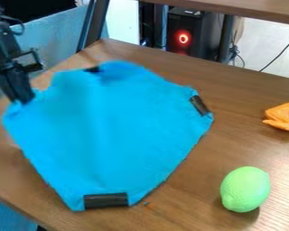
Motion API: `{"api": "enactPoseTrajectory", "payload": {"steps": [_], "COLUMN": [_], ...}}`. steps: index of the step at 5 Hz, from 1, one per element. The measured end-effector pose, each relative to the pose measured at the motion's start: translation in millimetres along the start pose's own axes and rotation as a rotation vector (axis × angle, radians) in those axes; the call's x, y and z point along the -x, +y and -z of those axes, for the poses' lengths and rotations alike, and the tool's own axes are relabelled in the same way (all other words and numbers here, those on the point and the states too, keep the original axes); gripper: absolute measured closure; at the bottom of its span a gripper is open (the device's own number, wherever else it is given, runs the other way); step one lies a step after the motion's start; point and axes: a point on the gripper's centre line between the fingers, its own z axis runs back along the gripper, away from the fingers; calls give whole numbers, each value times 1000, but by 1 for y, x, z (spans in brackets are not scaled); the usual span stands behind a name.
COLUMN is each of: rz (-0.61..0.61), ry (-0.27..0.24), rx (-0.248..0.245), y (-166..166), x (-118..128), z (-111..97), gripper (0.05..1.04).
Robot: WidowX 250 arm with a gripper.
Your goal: Unfolding cloth from right to left.
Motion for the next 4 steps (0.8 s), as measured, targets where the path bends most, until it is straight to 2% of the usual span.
{"api": "enactPoseTrajectory", "payload": {"steps": [1, 2, 3, 4], "rz": [-5, -23, -16, -12], "ry": [27, 35, -5, -74], "rx": [24, 27, -29, -87], "y": [6, 6, 6, -1], "x": [11, 13, 7, 4], "z": [-1, 2, 7, -3], "gripper": [1024, 1024, 1024, 1024]}}
